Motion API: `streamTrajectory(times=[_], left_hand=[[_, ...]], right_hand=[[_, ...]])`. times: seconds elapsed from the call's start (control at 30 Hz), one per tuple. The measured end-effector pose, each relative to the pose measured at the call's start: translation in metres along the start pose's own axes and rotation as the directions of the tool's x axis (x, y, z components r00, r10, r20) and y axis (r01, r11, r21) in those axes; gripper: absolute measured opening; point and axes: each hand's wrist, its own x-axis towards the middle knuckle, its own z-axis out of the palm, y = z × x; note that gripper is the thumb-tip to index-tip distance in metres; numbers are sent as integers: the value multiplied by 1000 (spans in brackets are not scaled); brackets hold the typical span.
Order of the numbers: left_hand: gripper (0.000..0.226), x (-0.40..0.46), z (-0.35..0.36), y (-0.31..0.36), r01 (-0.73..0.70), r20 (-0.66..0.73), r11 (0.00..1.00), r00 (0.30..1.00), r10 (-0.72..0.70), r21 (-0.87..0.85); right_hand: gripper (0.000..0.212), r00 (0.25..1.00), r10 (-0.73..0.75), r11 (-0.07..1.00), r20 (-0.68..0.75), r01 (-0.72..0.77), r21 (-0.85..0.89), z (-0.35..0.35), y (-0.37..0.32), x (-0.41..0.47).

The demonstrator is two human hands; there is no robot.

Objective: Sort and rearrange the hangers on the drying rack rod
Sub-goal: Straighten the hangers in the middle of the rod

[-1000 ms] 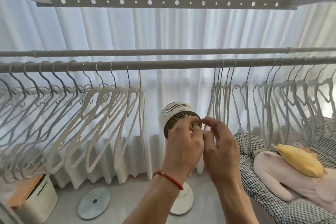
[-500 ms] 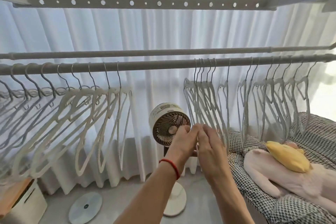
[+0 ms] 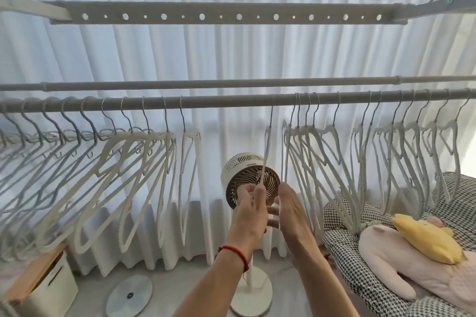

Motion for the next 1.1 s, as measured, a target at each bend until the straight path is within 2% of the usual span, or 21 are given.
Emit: streamTrajectory(times=[0.13, 0.27, 0.43, 0.6, 0.77, 1.03, 1.1], left_hand=[[29, -4, -12, 0, -24, -66, 1000, 998, 23, -15], [15, -9, -26, -1, -36, -127, 999, 991, 31, -38], [32, -19, -43, -4, -27, -197, 999, 980, 32, 30], [34, -24, -58, -3, -16, -240, 999, 970, 26, 43], [33, -28, -68, 0, -4, -264, 997, 964, 25, 77], [27, -34, -76, 4, 28, -280, 998, 960, -12, 55], [30, -34, -78, 6, 43, -287, 998, 957, -25, 56]], right_hand=[[33, 997, -73, 995, -24, 71, -66, 5, -1, -2], [37, 997, -67, 994, 30, 69, -88, 16, 7, -2], [45, 993, -30, 994, 116, 42, -99, 35, 14, -1], [33, 987, -20, 997, 161, 32, -72, 54, 17, -4], [50, 983, -11, 998, 184, 23, -63, 69, 17, -6], [30, 976, -39, 996, 213, 55, -68, 82, 15, -7], [31, 976, -43, 995, 211, 62, -81, 84, 17, -6]])
